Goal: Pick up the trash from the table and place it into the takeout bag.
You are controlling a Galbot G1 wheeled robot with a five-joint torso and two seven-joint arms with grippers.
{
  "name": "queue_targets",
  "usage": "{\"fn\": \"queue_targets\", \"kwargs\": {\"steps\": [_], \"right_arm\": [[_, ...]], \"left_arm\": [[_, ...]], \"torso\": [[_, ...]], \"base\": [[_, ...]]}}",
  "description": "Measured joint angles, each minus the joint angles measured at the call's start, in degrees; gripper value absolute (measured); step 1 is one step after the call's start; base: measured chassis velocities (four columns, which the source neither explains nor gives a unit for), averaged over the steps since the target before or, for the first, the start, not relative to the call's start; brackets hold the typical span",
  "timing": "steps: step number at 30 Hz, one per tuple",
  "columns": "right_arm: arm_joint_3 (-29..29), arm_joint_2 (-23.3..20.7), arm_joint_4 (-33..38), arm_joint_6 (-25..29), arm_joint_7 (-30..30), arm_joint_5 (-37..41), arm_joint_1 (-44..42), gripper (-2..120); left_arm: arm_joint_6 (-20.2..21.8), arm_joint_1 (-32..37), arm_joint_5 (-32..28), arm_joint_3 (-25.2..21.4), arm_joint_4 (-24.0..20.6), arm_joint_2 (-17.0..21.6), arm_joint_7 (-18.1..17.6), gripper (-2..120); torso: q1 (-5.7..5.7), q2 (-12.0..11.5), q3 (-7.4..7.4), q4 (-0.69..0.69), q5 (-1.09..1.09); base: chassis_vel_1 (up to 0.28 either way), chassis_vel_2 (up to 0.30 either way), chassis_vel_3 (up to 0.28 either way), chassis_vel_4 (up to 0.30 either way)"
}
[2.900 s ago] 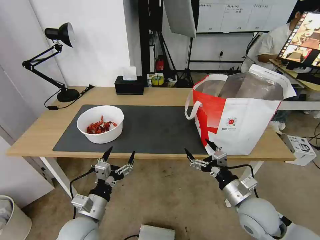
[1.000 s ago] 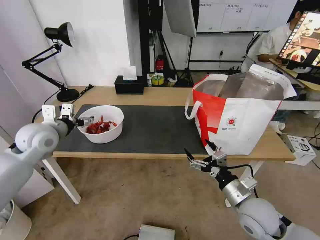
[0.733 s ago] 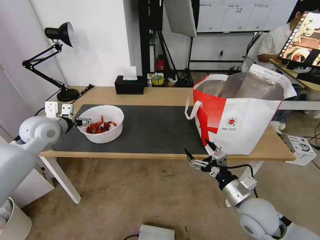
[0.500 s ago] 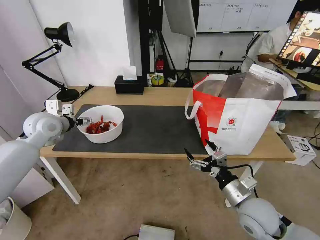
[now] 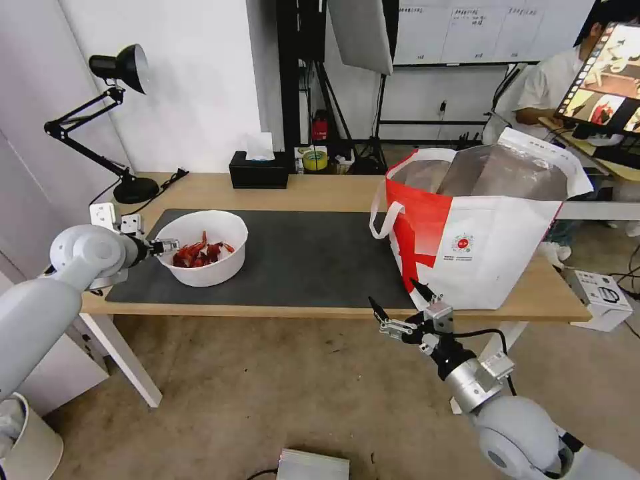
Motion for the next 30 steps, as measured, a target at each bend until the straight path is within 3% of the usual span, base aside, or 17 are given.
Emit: {"fn": "queue_targets", "kwargs": {"steps": [10,17,26,28,30], "right_arm": [[0.00,0.00,0.00,0.00,0.00,0.00,0.00,100],[0.00,0.00,0.00,0.00,0.00,0.00,0.00,100],[0.00,0.00,0.00,0.00,0.00,0.00,0.00,100],[0.00,0.00,0.00,0.00,0.00,0.00,0.00,100],[0.00,0.00,0.00,0.00,0.00,0.00,0.00,100]], "left_arm": [[-0.08,0.39,-1.10,0.13,0.37,0.34,-0.48,71],[-0.10,0.91,-1.58,0.00,-0.62,0.81,-0.87,40],[-0.14,1.55,-2.07,-0.23,-1.72,0.51,-0.88,12],[-0.18,1.75,-2.54,-0.23,-2.14,0.50,-0.34,0],[-0.20,1.83,-2.56,-0.24,-2.24,0.48,-0.33,0]], "torso": [[0.00,0.00,0.00,0.00,0.00],[0.00,0.00,0.00,0.01,0.00],[0.00,0.00,0.00,0.01,0.01],[0.00,0.00,0.00,0.00,0.01],[0.00,0.01,-0.01,0.00,0.02]], "base": [[0.000,0.000,0.000,0.000],[0.000,0.000,0.000,0.000],[0.000,0.000,0.000,0.000],[0.000,0.000,0.000,0.000],[0.000,0.000,0.000,0.000]]}}
